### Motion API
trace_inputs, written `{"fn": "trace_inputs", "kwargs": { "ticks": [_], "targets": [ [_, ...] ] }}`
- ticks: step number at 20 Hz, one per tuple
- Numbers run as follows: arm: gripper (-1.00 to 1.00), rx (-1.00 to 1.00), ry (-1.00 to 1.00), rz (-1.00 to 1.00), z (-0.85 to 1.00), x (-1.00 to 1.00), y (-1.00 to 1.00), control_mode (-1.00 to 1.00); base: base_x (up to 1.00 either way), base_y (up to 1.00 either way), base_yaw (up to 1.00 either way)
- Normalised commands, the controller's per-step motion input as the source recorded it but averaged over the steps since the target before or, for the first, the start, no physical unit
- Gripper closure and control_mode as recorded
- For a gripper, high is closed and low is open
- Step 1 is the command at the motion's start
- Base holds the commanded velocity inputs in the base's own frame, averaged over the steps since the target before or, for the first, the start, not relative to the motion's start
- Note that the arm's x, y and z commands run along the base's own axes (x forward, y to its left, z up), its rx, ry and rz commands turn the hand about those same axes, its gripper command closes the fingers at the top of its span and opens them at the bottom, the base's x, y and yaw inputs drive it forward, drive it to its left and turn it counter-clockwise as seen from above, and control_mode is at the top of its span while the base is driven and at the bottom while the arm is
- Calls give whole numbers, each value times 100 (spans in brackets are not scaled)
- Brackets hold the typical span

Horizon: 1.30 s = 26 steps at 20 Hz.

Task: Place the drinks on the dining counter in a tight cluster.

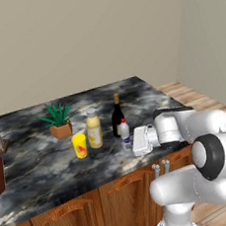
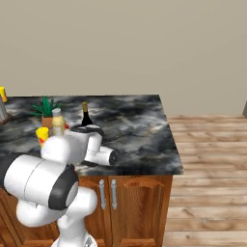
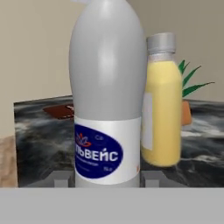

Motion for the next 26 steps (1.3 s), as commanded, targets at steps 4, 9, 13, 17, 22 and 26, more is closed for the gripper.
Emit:
{"fn": "trace_inputs", "kwargs": {
  "ticks": [4,9,13,17,22,26],
  "targets": [
    [100,0,0,-11,-12,44,9,-100,0,0,0],
    [100,0,0,-12,-1,41,4,-100,0,0,0],
    [100,0,0,-6,-1,21,17,-100,0,0,0],
    [100,0,0,-1,-12,13,24,-100,0,0,0],
    [100,-1,-3,-5,-16,31,15,-100,0,0,0],
    [100,-1,0,-8,-14,37,8,-100,0,0,0]
  ]
}}
